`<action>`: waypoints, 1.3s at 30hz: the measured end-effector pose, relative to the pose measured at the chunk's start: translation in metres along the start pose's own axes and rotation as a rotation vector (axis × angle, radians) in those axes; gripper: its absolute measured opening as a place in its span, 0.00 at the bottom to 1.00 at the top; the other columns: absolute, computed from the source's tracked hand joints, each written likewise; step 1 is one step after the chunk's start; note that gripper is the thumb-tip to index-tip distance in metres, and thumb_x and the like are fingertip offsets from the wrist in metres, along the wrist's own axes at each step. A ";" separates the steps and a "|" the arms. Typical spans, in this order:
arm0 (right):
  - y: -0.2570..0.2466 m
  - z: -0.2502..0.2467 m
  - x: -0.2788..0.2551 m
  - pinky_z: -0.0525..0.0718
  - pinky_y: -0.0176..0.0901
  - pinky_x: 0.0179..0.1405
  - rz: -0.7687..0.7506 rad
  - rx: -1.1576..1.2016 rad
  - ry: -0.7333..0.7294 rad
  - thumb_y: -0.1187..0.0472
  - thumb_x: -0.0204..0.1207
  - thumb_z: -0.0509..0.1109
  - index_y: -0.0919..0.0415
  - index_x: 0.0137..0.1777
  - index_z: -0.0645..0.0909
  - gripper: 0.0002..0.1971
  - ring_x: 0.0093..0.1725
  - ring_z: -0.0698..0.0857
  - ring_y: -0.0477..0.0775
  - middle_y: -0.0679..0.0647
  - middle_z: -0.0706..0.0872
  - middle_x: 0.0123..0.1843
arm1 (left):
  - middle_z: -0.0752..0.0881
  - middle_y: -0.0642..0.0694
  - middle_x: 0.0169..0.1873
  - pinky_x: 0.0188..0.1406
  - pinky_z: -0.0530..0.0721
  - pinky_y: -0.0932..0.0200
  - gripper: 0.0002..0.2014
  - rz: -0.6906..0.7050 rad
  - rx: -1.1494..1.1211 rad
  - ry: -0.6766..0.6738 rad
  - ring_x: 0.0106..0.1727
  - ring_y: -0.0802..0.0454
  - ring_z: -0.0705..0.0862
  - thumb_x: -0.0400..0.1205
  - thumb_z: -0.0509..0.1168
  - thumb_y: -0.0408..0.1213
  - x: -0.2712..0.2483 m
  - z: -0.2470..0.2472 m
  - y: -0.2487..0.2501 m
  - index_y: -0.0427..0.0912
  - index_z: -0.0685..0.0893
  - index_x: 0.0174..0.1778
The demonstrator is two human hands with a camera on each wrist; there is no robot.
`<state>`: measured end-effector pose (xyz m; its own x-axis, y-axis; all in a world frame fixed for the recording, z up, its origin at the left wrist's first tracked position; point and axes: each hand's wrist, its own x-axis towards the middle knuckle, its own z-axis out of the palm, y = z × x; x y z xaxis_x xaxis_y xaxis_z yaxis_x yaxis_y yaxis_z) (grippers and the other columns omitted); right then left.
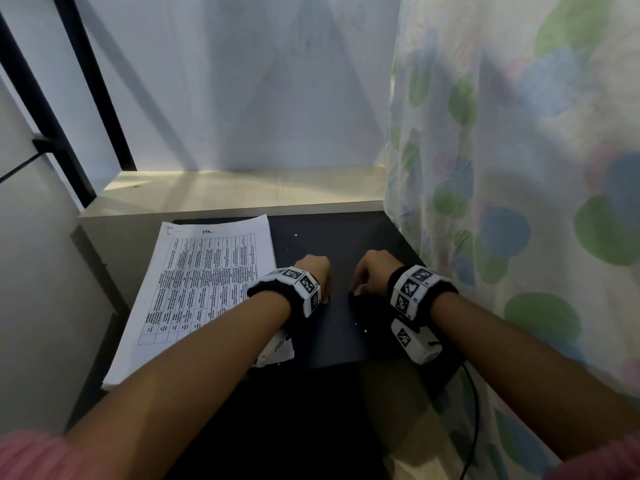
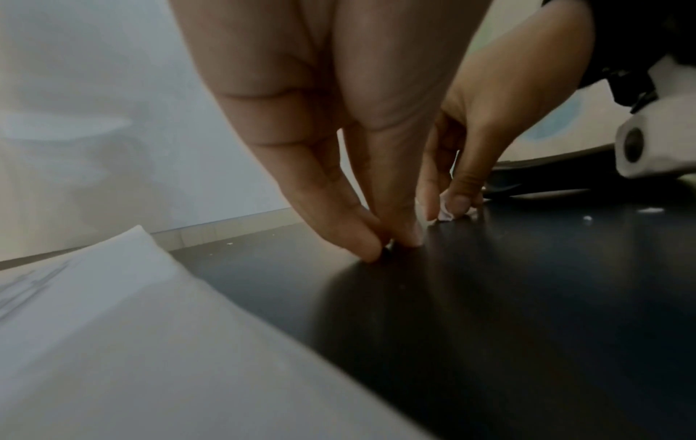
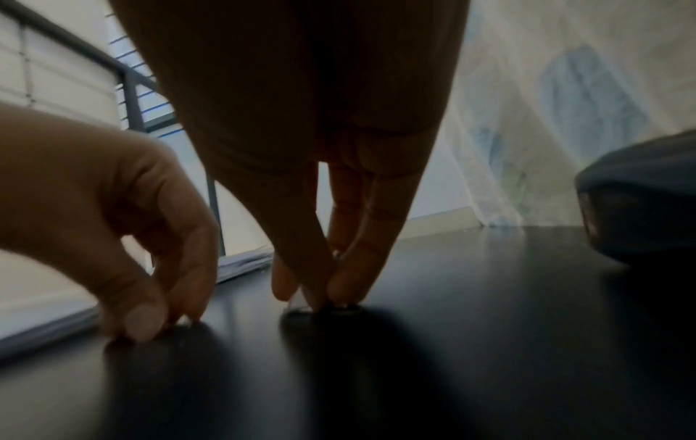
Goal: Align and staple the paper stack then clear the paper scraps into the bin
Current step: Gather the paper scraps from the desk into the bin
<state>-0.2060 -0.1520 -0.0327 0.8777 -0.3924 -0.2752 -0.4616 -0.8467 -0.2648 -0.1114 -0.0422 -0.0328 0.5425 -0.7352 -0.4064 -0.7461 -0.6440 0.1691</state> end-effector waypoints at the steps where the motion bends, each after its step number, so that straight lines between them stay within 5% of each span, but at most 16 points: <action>1: 0.002 -0.002 0.000 0.85 0.42 0.57 0.007 0.030 -0.006 0.61 0.69 0.78 0.58 0.50 0.91 0.09 0.52 0.89 0.52 0.54 0.92 0.51 | 0.87 0.40 0.61 0.60 0.84 0.55 0.18 -0.002 0.009 -0.003 0.62 0.42 0.86 0.73 0.75 0.38 0.000 0.001 0.001 0.39 0.87 0.59; 9: 0.022 -0.017 -0.004 0.81 0.36 0.45 0.072 0.369 0.161 0.63 0.65 0.81 0.59 0.48 0.91 0.10 0.37 0.84 0.43 0.48 0.88 0.34 | 0.81 0.35 0.66 0.61 0.82 0.53 0.17 0.033 0.127 0.083 0.65 0.38 0.83 0.82 0.64 0.34 0.003 0.005 0.010 0.33 0.80 0.66; 19: 0.014 -0.011 -0.015 0.84 0.38 0.53 0.150 0.110 0.032 0.60 0.69 0.79 0.59 0.54 0.89 0.14 0.52 0.88 0.51 0.56 0.91 0.55 | 0.84 0.38 0.63 0.61 0.82 0.55 0.19 -0.016 0.142 0.078 0.63 0.40 0.84 0.80 0.67 0.41 0.007 -0.002 -0.014 0.35 0.83 0.64; 27: -0.006 -0.001 -0.010 0.85 0.44 0.60 0.130 0.078 -0.010 0.59 0.70 0.77 0.62 0.53 0.89 0.12 0.57 0.88 0.56 0.57 0.91 0.56 | 0.86 0.37 0.61 0.63 0.83 0.52 0.19 0.030 0.055 0.057 0.63 0.40 0.85 0.76 0.72 0.38 0.012 0.005 -0.006 0.34 0.85 0.61; 31: -0.023 0.000 -0.005 0.84 0.43 0.56 0.084 0.055 -0.014 0.60 0.70 0.77 0.63 0.53 0.88 0.12 0.57 0.88 0.58 0.59 0.90 0.56 | 0.85 0.37 0.62 0.61 0.82 0.53 0.17 0.051 0.034 0.043 0.63 0.40 0.84 0.78 0.69 0.35 0.012 0.004 0.007 0.34 0.84 0.62; 34: -0.014 -0.005 -0.007 0.82 0.38 0.54 0.098 0.084 0.023 0.60 0.69 0.78 0.62 0.55 0.87 0.15 0.58 0.87 0.54 0.57 0.90 0.57 | 0.87 0.37 0.58 0.55 0.84 0.53 0.17 0.041 0.044 0.096 0.60 0.39 0.86 0.76 0.71 0.37 0.011 0.004 -0.005 0.34 0.85 0.58; 39: -0.005 -0.004 -0.010 0.84 0.44 0.62 0.143 0.113 -0.004 0.58 0.71 0.77 0.61 0.60 0.87 0.17 0.59 0.87 0.55 0.57 0.89 0.59 | 0.85 0.38 0.62 0.60 0.83 0.55 0.22 -0.012 0.054 0.042 0.63 0.40 0.85 0.76 0.72 0.42 0.013 0.003 -0.010 0.36 0.83 0.64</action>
<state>-0.2122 -0.1455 -0.0252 0.8017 -0.5042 -0.3212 -0.5934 -0.7364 -0.3250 -0.0980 -0.0441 -0.0425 0.5667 -0.7362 -0.3699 -0.7584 -0.6416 0.1150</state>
